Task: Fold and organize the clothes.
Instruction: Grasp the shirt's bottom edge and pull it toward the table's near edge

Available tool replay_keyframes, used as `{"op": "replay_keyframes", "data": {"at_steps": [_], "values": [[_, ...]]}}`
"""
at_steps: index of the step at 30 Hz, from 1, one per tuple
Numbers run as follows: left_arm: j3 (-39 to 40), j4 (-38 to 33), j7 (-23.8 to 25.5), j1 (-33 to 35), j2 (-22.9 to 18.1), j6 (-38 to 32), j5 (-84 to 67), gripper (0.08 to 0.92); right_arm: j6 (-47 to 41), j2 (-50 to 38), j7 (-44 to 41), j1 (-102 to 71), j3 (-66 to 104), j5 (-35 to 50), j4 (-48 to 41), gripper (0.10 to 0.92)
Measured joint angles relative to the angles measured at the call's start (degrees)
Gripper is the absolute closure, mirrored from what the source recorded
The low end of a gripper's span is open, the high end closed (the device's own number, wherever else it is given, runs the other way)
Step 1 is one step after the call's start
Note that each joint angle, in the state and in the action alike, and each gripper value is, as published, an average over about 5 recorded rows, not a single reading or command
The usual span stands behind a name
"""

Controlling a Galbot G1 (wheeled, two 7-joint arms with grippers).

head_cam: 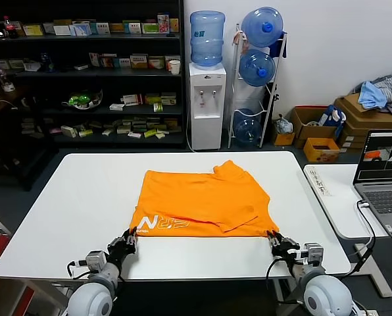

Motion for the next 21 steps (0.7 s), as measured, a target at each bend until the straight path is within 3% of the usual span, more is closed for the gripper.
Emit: {"op": "replay_keyframes", "data": {"at_steps": [5,21], "values": [[-0.35,-2.25,-1.31,0.98,0.98,0.85,-1.47,0.908,-0.39,-1.26,0.96,-1.51,0.81,1.36,2.01,0.901],[-3.09,-16.9,-9.49,13.69,6.93,4.06,-7.95,0.908,-3.26,-5.73,6.98,-14.12,5.27,5.31,13.21,0.901]]}}
